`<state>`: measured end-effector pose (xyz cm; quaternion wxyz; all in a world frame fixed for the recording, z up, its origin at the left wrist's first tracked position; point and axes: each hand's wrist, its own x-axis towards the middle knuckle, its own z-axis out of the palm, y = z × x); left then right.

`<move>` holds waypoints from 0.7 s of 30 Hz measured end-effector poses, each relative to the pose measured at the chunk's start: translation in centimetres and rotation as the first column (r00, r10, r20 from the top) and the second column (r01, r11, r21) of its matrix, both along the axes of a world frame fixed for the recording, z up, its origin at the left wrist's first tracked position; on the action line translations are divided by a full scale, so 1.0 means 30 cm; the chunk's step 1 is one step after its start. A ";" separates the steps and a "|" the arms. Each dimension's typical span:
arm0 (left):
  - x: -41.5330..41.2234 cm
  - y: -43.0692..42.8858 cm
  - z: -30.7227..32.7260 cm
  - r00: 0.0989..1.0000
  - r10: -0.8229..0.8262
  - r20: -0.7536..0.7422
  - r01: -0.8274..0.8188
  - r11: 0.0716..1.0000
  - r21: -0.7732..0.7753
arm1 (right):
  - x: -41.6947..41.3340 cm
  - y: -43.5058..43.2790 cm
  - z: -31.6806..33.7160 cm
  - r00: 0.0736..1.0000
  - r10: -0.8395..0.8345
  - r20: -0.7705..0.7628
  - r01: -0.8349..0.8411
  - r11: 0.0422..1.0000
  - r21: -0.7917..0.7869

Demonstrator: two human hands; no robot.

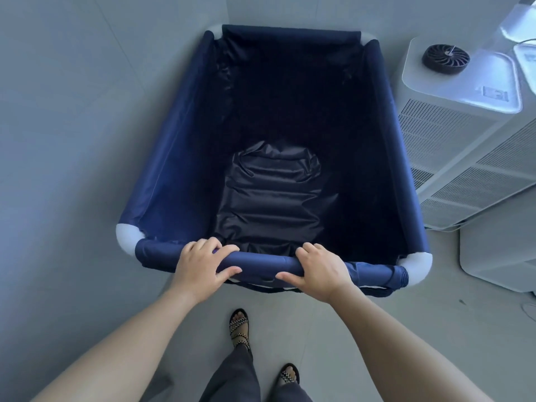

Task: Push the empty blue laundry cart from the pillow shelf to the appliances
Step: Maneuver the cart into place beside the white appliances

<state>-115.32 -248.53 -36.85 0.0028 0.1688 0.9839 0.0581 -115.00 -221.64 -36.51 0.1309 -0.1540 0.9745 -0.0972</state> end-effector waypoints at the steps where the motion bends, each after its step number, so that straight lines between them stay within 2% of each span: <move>1: 0.033 0.006 -0.006 0.999 0.046 -0.005 -0.046 0.999 0.014 | 0.020 -0.001 -0.002 1.000 0.006 -0.002 -0.006 1.000 0.002; 10: 0.212 -0.014 0.013 0.969 0.087 0.233 -0.104 0.993 0.061 | 0.200 -0.020 -0.008 0.999 0.025 0.044 -0.026 0.999 0.031; 16: 0.289 -0.038 0.021 0.963 0.093 0.255 -0.117 0.990 0.078 | 0.285 -0.058 -0.006 0.994 0.003 0.114 -0.013 0.997 0.082; 21: 0.303 -0.074 0.029 0.951 0.046 0.304 -0.069 0.996 0.064 | 0.330 -0.084 -0.015 0.994 -0.005 0.112 -0.004 0.997 0.076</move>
